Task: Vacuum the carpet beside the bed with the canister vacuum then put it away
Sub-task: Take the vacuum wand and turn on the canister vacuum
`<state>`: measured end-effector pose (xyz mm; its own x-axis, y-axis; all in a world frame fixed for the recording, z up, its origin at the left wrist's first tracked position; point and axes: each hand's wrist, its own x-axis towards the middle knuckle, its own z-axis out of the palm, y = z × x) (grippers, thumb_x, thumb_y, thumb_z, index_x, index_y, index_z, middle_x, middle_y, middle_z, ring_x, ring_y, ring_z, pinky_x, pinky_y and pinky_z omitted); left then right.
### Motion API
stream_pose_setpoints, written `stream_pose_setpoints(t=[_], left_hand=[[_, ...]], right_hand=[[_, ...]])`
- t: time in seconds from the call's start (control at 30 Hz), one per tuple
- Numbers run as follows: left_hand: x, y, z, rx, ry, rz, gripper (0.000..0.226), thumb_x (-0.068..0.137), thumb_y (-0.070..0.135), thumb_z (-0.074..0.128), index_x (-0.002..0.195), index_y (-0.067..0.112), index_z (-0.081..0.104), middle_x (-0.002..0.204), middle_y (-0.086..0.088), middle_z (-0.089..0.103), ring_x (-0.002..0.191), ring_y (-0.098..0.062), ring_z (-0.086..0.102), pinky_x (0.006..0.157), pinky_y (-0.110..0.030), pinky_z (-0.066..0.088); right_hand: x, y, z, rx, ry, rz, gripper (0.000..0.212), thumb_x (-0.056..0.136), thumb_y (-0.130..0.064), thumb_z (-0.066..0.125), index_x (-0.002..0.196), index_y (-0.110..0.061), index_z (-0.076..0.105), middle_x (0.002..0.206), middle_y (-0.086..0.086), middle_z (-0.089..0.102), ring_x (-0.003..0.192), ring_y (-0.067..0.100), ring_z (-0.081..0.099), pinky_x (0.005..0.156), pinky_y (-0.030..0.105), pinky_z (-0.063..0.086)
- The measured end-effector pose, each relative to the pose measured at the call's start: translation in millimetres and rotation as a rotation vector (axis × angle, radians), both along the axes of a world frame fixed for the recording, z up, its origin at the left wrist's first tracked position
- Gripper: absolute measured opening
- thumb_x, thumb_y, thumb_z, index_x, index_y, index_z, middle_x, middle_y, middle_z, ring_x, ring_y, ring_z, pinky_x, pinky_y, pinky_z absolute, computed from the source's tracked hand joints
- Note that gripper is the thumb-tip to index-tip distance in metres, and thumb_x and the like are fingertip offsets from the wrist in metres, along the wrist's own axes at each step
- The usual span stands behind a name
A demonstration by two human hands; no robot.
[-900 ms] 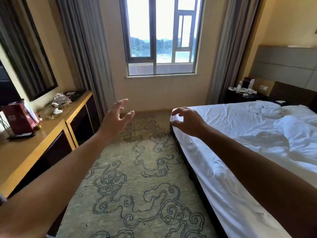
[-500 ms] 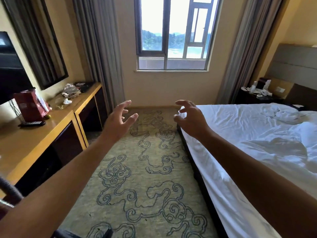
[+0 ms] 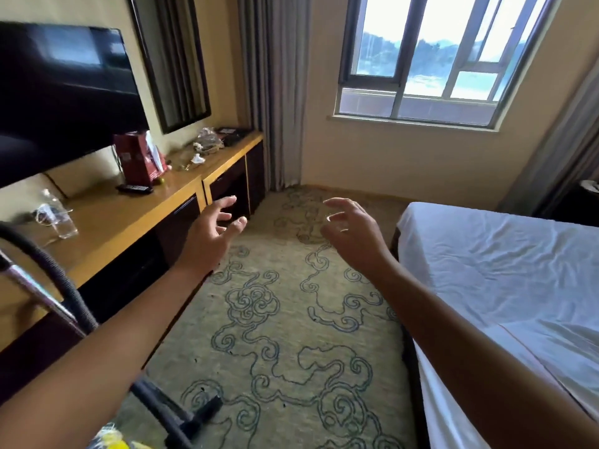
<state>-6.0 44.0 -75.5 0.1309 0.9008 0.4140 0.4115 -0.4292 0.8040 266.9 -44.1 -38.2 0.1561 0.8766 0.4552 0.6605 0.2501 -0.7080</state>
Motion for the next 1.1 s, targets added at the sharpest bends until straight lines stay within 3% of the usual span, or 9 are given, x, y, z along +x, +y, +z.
stream_pose_setpoints(t=[0.1,0.27,0.6,0.8,0.97,1.03,1.1], left_hand=[[-6.8,6.1,-5.1,-0.021,0.0,0.071,0.045,0.097,0.034,0.064,0.14,0.024,0.057,0.135,0.002,0.059,0.118,-0.013,0.06,0.093,-0.031,0.052],[-18.7,22.3,-14.4,-0.031,0.005,0.163,0.039,0.097,0.032,0.064,0.135,0.027,0.06,0.13,0.0,0.062,0.117,-0.009,0.06,0.076,-0.006,0.043],[-81.0,93.6,-55.0,-0.093,-0.091,0.311,0.031,0.099,0.023,0.064,0.13,0.019,0.064,0.128,-0.008,0.064,0.118,-0.016,0.061,0.081,-0.014,0.046],[-127.6,163.2,-62.0,-0.122,-0.115,0.385,0.029,0.098,0.024,0.063,0.127,0.021,0.066,0.13,0.002,0.063,0.116,-0.014,0.062,0.077,-0.011,0.044],[-169.5,199.2,-71.8,-0.145,-0.099,0.495,0.029,0.097,0.022,0.063,0.126,0.024,0.066,0.124,0.0,0.066,0.111,-0.014,0.063,0.069,0.002,0.041],[-188.0,205.6,-78.8,-0.149,-0.078,0.543,0.029,0.097,0.022,0.063,0.126,0.023,0.066,0.122,-0.002,0.066,0.111,-0.014,0.063,0.072,-0.002,0.044],[-209.1,209.7,-84.2,-0.16,-0.068,0.615,0.03,0.096,0.02,0.063,0.126,0.019,0.067,0.125,-0.002,0.066,0.113,-0.016,0.064,0.085,-0.019,0.052]], right_hand=[[1.5,11.0,-4.9,-0.03,0.04,0.054,0.041,0.084,-0.014,0.071,0.125,-0.019,0.067,0.118,-0.002,0.065,0.1,0.011,0.067,0.08,0.023,0.053],[-8.9,41.6,-8.8,-0.095,0.109,0.13,0.039,0.084,-0.015,0.071,0.122,-0.023,0.067,0.11,-0.001,0.068,0.093,0.011,0.066,0.077,0.027,0.054],[-100.5,153.1,-34.8,-0.185,0.019,0.328,0.039,0.085,-0.021,0.073,0.123,-0.022,0.068,0.109,-0.007,0.066,0.097,0.007,0.063,0.082,0.024,0.048],[-163.7,231.6,-29.8,-0.22,-0.051,0.432,0.036,0.086,-0.019,0.072,0.121,-0.021,0.068,0.118,-0.005,0.066,0.106,0.009,0.063,0.091,0.033,0.054],[-221.3,288.7,-29.5,-0.221,-0.073,0.544,0.034,0.085,-0.021,0.073,0.119,-0.024,0.069,0.106,-0.013,0.062,0.098,0.004,0.061,0.077,0.016,0.047],[-242.5,305.5,-34.7,-0.224,-0.089,0.599,0.034,0.085,-0.022,0.073,0.118,-0.025,0.069,0.105,-0.015,0.061,0.095,0.001,0.061,0.075,0.013,0.045],[-263.0,321.6,-41.2,-0.243,-0.073,0.669,0.034,0.085,-0.021,0.073,0.118,-0.024,0.069,0.104,-0.016,0.062,0.094,-0.001,0.061,0.078,0.015,0.049]])
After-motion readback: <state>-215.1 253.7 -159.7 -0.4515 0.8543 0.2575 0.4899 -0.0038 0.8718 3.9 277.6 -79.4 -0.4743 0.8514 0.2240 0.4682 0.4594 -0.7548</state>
